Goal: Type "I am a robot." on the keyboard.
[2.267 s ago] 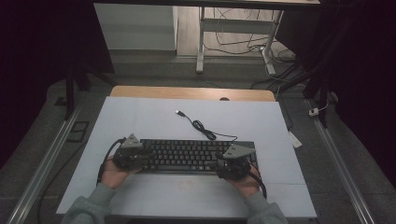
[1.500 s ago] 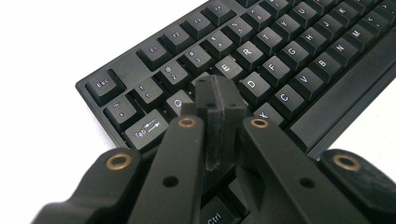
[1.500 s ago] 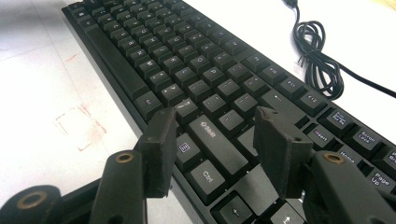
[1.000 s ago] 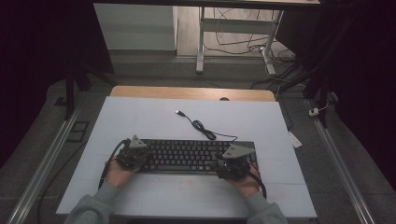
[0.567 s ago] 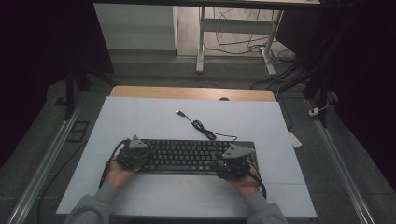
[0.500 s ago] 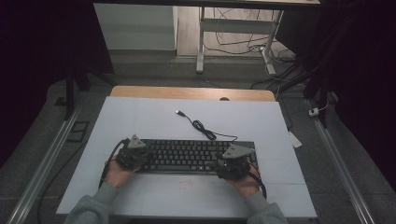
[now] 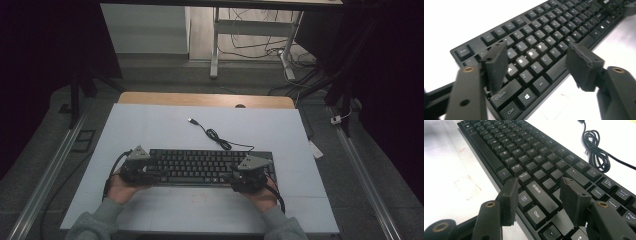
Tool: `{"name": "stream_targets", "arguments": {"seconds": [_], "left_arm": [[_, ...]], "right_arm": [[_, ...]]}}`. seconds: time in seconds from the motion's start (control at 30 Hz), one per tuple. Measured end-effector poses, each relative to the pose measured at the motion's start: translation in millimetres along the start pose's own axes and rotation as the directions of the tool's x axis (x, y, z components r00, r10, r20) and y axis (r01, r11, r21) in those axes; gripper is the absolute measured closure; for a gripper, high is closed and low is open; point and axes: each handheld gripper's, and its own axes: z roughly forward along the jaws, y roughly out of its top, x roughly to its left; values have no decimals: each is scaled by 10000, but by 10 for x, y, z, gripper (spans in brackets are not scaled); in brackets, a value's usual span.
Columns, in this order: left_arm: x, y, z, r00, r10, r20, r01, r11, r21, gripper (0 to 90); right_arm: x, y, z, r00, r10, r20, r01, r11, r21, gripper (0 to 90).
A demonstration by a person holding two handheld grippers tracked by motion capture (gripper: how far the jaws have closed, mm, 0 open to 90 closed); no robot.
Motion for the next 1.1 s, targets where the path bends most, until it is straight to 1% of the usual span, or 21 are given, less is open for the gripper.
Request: {"name": "stream_targets", "arguments": {"seconds": [0.07,0.17,0.2,0.23,0.33,0.4,0.53,0.63,0.7,0.77,0.83,0.9,1.03,1.1], "left_arm": [[7,-1,-9,10000,-33,15,33,10000,-12,299],[-2,7,-26,10000,46,67,-45,10000,-68,289],[-5,12,-31,9999,72,111,-71,9999,-102,288],[-5,19,-33,9998,111,146,-110,9999,-100,288],[-18,27,-54,9997,244,68,-243,9996,-163,283],[-14,28,-55,9996,271,63,-269,9994,-201,283],[-4,28,-32,9990,457,-18,-457,9989,-94,282],[-3,13,-18,9985,536,-109,-536,9986,19,279],[-5,10,-17,9985,546,-96,-546,9985,12,279],[-6,11,-22,9985,545,-66,-545,9985,-17,279],[-10,8,-20,9983,570,-78,-570,9984,16,279],[-9,1,-18,9985,539,-118,-539,9985,58,279],[0,-7,-14,9985,526,-125,-525,9986,84,278],[-1,-6,-9,9985,547,-101,-546,9985,93,278]], "right_arm": [[2,0,3,10000,-5,-20,5,10000,8,491],[8,7,-1,9999,120,-124,-122,9998,-136,489],[9,10,3,9998,94,-147,-98,9997,-224,488],[7,15,3,9999,43,-154,-46,9998,-193,487],[8,19,16,9997,109,-228,-114,9997,-203,482],[12,29,19,9996,106,-260,-114,9994,-333,479],[6,64,25,9995,254,-186,-265,9977,-628,476],[8,95,40,9998,189,-45,-191,9974,-699,488],[10,122,58,9997,173,-188,-187,9966,-804,520],[20,152,73,9997,183,-180,-198,9964,-821,550],[36,179,97,9993,122,-362,-152,9963,-841,600],[62,203,112,9985,3,-547,-48,9966,-828,672],[104,250,141,9964,-184,-830,130,9979,-641,824],[115,272,163,9956,-219,-907,163,9980,-616,880]]}}
